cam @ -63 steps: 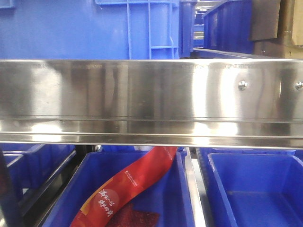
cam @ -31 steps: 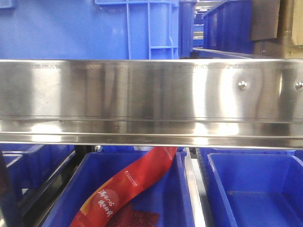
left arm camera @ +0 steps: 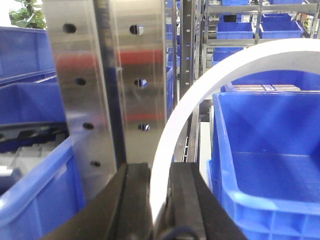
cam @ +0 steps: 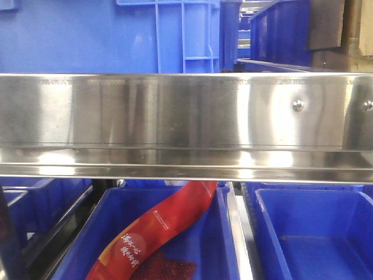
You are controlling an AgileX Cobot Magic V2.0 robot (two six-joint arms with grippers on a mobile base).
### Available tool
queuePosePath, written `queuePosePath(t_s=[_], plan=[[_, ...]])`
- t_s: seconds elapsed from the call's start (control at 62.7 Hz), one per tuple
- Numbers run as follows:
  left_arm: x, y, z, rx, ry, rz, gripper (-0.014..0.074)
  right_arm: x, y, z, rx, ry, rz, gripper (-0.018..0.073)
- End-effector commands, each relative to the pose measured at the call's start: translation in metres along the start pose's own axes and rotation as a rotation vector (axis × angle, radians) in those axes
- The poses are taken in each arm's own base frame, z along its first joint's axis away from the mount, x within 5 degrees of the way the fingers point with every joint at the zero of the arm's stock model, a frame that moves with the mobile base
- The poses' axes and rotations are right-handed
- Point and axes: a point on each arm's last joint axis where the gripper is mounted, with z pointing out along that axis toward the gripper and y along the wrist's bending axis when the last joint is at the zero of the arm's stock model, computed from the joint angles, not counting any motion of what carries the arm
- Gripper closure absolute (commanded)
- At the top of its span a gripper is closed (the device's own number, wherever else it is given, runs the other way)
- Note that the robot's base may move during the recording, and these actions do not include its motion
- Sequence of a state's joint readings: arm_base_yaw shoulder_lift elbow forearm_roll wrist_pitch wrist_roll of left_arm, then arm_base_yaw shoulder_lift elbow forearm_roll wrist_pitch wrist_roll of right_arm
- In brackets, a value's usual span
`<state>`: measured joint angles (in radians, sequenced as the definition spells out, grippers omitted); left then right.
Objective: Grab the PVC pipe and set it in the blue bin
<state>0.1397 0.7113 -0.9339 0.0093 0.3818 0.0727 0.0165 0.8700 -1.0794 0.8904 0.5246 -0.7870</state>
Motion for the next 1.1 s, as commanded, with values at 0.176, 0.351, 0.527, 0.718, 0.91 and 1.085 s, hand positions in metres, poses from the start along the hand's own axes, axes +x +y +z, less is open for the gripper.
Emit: queuePosePath(t_s=[0.176, 0.351, 0.527, 0.718, 0.91, 1.085], plan=[[-0.013, -0.009, 0.009, 0.064, -0.081, 0.060, 0.0707, -0.002, 0.004, 0.048, -0.035, -0.028, -0.082, 0.0728], [-0.010, -0.010, 0.014, 0.066, -0.064, 0.061, 0.0707, -0.001, -0.001, 0.075, -0.023, -0.010, -0.088, 0.0728], [-0.013, -0.010, 0.018, 0.062, -0.099, 0.059, 0.0707, -0.010, -0.003, 0.094, -0.033, -0.011, -0.091, 0.0728], [-0.013, -0.010, 0.020, 0.063, -0.093, 0.059, 0.0707, -0.015, 0.005, 0.123, -0.106, 0.011, -0.117, 0.0728], [-0.013, -0.010, 0.020, 0.063, -0.093, 0.059, 0.0707, -0.009, 0.020, 0.160, -0.146, 0.013, -0.194, 0.0728], [-0.012, -0.010, 0.020, 0.064, -0.089, 0.060, 0.0707, 0.009, 0.014, 0.191, -0.119, 0.054, -0.182, 0.0728]])
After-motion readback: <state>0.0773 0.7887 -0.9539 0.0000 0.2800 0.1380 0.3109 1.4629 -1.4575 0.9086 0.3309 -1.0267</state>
